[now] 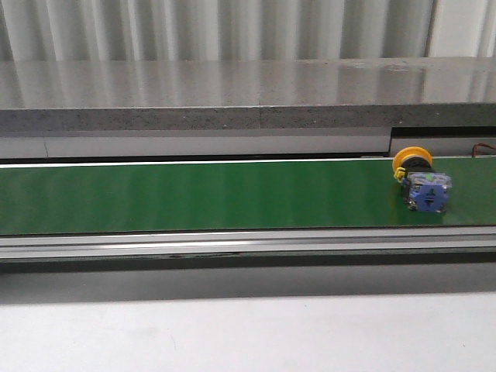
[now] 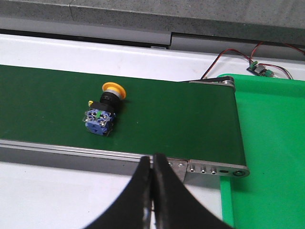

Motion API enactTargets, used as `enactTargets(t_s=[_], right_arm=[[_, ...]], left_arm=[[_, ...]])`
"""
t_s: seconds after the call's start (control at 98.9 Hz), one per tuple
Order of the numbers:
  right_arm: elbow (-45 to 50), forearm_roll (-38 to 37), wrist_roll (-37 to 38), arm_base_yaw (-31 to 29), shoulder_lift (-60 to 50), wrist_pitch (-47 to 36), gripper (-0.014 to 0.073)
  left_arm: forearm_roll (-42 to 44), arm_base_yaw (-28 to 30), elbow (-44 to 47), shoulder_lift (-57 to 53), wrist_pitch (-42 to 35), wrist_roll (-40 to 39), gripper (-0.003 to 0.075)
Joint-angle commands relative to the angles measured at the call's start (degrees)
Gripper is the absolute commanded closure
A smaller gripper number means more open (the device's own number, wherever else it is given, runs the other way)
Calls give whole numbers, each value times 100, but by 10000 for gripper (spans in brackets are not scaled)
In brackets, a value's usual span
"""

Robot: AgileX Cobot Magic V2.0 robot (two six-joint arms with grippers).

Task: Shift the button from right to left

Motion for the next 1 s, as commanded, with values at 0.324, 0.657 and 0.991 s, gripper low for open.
enactTargets(t_s=[0.324,0.657,0.991], right_arm=[[-146,76,-41,-13,17,-367,661],[-146,76,-41,-13,17,-367,661],[-146,76,-41,-13,17,-367,661]], left_arm=[[-38,-40,146,-191,-467,-39,740],[-38,-40,-336,-151,-382,-39,740],[-131,-40,-2035,1166,1243,-39,740]])
